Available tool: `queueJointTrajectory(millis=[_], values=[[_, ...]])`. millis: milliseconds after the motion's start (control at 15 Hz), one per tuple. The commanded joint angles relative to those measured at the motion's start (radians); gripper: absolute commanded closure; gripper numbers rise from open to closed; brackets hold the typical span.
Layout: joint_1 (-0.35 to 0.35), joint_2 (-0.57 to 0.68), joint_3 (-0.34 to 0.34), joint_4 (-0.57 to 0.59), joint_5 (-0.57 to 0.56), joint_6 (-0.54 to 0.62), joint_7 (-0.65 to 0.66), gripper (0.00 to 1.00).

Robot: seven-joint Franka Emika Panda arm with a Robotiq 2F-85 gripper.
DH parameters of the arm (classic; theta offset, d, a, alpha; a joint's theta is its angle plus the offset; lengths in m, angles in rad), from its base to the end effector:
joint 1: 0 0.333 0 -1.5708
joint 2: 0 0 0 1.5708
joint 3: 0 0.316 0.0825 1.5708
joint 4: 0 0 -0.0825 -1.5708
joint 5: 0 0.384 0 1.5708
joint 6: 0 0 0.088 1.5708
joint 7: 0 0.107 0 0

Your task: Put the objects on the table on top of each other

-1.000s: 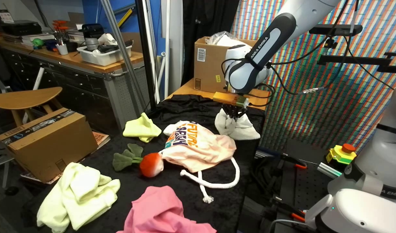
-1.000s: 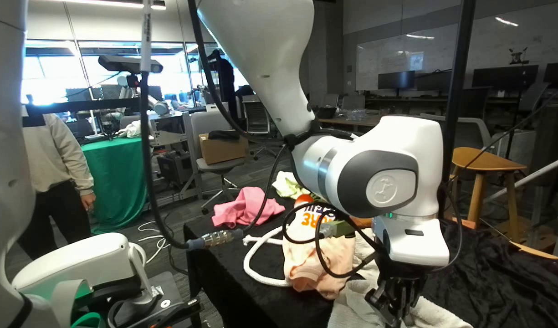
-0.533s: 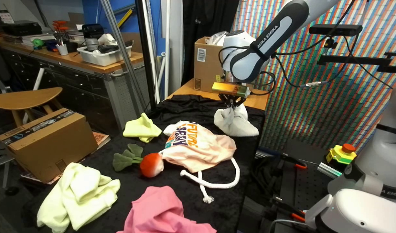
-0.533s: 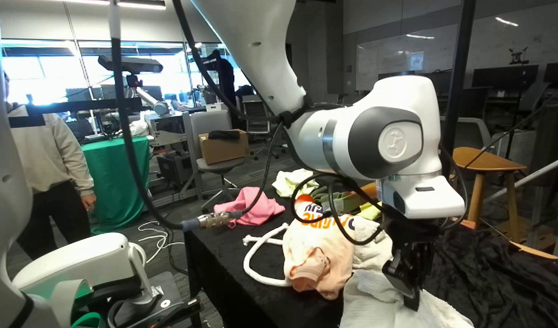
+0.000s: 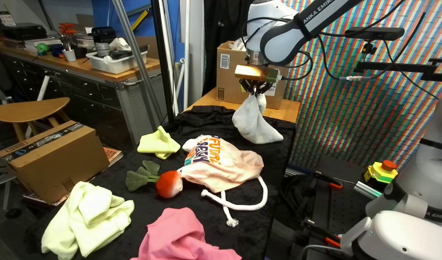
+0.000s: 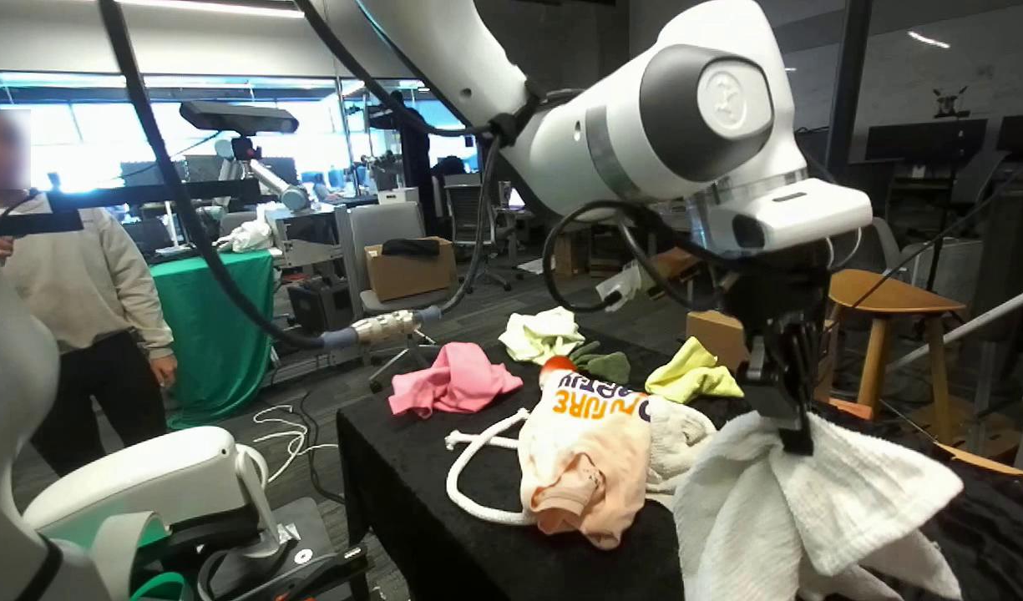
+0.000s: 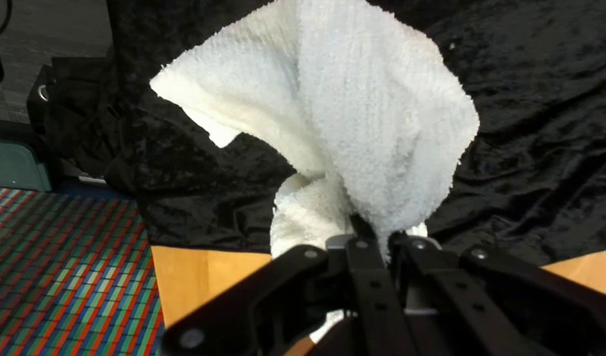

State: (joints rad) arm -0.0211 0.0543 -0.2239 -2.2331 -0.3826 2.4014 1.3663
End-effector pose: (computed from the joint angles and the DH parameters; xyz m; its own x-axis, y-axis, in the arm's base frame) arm 0.5264 -0.1339 0.3589 0.2158 -0.9288 0.3014 -0.9732 -0.2295 -0.0105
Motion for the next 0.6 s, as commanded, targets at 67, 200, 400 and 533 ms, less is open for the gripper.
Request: queueJointTrajectory(millis=[67, 200, 400, 533], values=[[-0.02, -0.064, 0.063, 0.084, -0.031, -0.089, -0.042, 0.96], [-0.02, -0.072, 0.087, 0.125, -0.023, -0.116, -0.08, 0.96], [-0.011, -0.082, 0.124, 0.184, -0.023, -0.15, -0.141, 0.96], [-0.004, -0.085, 0.15, 0.219, -0.028, -0.168, -0.17, 0.96]])
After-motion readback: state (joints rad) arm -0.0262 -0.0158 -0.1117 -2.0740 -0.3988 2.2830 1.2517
